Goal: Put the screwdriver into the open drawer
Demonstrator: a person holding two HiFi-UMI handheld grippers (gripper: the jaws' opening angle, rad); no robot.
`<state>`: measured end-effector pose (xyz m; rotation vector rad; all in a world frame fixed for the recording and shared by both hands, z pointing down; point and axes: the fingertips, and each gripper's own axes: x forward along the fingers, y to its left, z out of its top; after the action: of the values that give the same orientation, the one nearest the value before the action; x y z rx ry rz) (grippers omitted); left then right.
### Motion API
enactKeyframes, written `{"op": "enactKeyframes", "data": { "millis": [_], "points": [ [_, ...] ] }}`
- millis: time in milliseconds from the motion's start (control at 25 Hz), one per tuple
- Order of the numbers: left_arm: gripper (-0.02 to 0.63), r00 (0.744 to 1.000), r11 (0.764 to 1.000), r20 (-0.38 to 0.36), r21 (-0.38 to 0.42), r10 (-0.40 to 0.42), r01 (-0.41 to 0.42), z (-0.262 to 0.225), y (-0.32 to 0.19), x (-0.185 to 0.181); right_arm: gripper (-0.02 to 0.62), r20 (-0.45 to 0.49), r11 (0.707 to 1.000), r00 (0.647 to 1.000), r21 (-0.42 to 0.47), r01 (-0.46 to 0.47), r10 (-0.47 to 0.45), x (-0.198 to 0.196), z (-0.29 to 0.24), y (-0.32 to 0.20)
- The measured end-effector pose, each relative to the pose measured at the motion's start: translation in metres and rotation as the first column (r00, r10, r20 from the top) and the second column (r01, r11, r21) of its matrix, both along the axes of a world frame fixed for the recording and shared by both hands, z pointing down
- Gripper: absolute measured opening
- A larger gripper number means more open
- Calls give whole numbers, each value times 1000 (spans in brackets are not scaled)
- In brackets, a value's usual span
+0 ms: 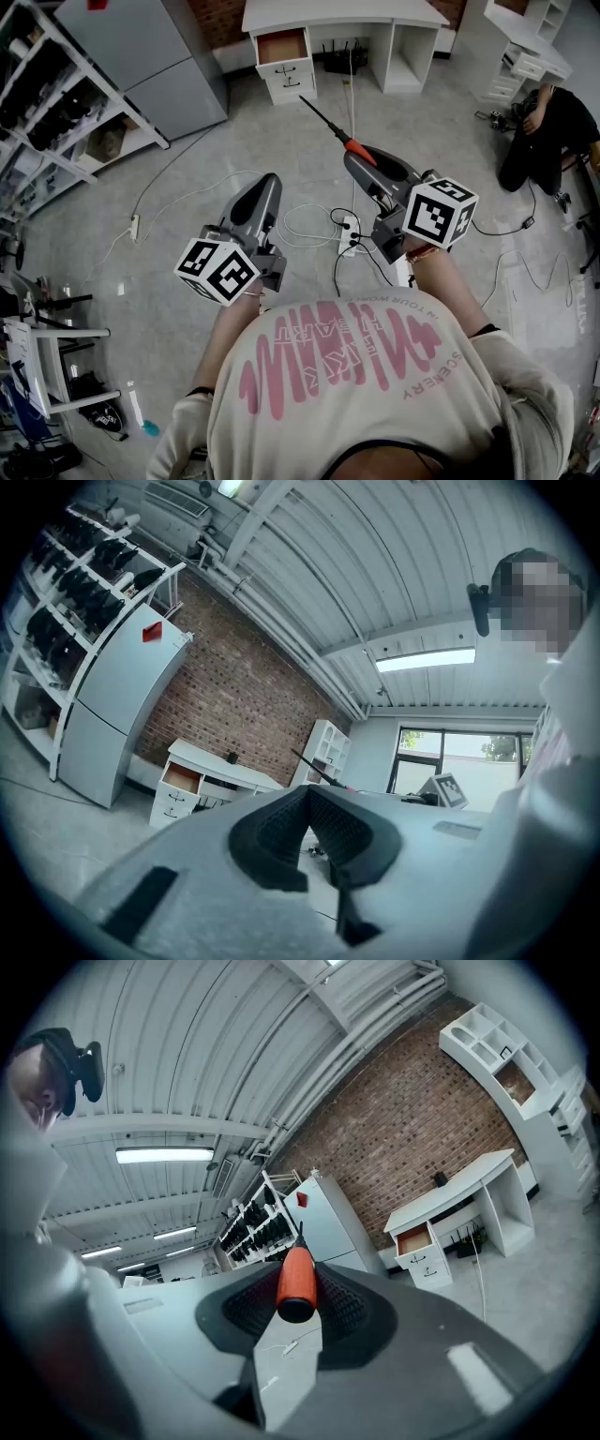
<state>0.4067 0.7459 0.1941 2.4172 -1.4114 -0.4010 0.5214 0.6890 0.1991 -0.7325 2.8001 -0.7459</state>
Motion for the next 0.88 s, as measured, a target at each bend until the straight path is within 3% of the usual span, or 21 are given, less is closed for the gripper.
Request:
{"op": "enactKeyframes", "data": {
  "millis": [560, 880],
  "points": [
    [5, 1000, 1000, 15, -18, -21, 22, 16, 5, -8, 123, -45, 1000, 999, -14, 3, -4, -4, 18, 1],
    [5, 999, 998, 22, -44, -40, 41, 31, -8, -68, 123, -57, 997, 998, -75, -13, 9, -49, 37, -17]
  ]
}}
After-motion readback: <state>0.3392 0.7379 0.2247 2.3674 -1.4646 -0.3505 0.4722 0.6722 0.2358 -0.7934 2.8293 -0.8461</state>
